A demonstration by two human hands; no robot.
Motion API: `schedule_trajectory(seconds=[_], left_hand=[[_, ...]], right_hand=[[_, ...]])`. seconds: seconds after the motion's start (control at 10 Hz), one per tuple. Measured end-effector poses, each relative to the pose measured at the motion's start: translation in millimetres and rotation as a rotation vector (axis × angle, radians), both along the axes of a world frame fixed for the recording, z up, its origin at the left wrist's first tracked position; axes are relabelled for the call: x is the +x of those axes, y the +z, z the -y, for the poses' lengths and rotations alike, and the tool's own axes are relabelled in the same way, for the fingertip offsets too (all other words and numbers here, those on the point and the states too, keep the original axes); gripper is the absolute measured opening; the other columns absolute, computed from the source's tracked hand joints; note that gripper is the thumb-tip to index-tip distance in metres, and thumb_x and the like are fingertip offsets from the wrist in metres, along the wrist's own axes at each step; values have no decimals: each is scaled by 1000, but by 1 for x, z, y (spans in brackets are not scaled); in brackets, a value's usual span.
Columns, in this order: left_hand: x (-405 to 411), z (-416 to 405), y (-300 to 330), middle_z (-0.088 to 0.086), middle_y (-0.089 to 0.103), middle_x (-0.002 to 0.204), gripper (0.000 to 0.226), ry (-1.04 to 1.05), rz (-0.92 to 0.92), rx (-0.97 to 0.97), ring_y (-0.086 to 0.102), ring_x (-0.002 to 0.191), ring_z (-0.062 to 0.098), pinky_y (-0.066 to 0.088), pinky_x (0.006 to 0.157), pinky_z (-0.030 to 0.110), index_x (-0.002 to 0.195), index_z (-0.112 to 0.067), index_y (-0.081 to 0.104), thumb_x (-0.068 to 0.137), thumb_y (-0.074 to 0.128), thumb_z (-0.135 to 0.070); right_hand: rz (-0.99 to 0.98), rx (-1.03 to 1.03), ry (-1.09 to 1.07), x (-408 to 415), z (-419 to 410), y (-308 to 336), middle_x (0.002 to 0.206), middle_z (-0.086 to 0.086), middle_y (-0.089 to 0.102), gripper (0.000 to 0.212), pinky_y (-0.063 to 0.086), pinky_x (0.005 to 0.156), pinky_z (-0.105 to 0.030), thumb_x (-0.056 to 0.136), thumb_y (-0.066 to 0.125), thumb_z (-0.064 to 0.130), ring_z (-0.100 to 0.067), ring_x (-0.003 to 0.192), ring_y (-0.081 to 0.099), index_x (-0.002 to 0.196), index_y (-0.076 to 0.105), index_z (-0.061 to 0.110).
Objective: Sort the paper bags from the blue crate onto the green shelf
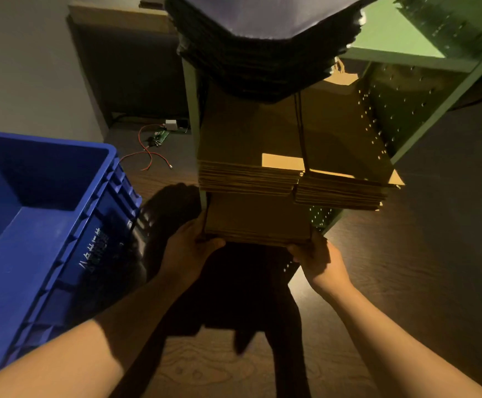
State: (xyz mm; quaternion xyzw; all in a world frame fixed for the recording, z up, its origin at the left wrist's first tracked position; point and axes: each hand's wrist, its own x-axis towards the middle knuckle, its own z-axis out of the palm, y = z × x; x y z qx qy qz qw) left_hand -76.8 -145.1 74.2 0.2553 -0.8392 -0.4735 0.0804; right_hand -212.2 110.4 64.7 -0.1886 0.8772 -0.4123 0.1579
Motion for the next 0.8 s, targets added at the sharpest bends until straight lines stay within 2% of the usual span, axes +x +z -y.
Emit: schedule_trajectory(seconds=[0.1,0.2,0.3,0.4,0.5,0.6,0.7,0.8], left_hand=[[0,-3,-1,-16,60,109,67,25,-14,-18,56,89,-9,34,76,-6,148,-52,30,99,67,-25],[-2,-2,-5,-11,64,110,60,45,9,-67,58,95,2,35,74,-3,154,-47,33,103,60,-31],[-1,-5,-3,-16,63,106,56,49,-1,-55,54,83,-11,37,74,-2,145,-53,33,102,62,-32],[3,-4,-7,-21,63,102,54,47,-25,-43,53,84,-15,38,75,-4,138,-59,34,101,64,-34],[7,-4,-12,-23,63,96,43,11,27,-42,56,82,-13,40,71,0,132,-61,41,101,62,-37],[10,-5,-25,-28,67,94,31,21,40,44,61,87,-18,40,74,2,128,-56,54,100,60,-45],[12,-8,-45,-18,75,93,21,114,89,246,72,97,9,56,91,32,111,-58,66,91,62,-63],[10,-19,-56,-4,74,96,22,277,50,627,73,97,26,58,89,42,120,-29,71,100,65,-36]], right_hand=[[28,-18,-31,0,2,2,109,12,70,34,57,77,-25,100,58,41,-6,91,69,131,57,30],[21,-11,-39,0,2,2,107,8,70,31,49,66,-11,101,56,38,-5,86,68,130,58,25],[3,-4,-34,2,3,4,105,7,71,24,46,63,-6,102,56,36,-1,86,67,124,58,27],[19,-20,-31,6,5,9,104,10,70,20,46,66,-6,102,56,37,-2,89,67,122,55,34],[19,-21,-14,11,4,15,98,20,66,13,44,71,-12,101,58,38,1,91,64,105,52,48],[40,-15,-22,16,2,19,93,23,63,14,43,69,-13,101,58,37,4,88,60,98,51,49],[82,-52,-71,20,-2,14,96,15,67,12,49,73,-21,101,60,36,-5,91,63,95,55,45],[148,-88,-137,25,-7,4,101,12,68,26,56,76,-31,98,65,25,-12,92,68,104,55,47]])
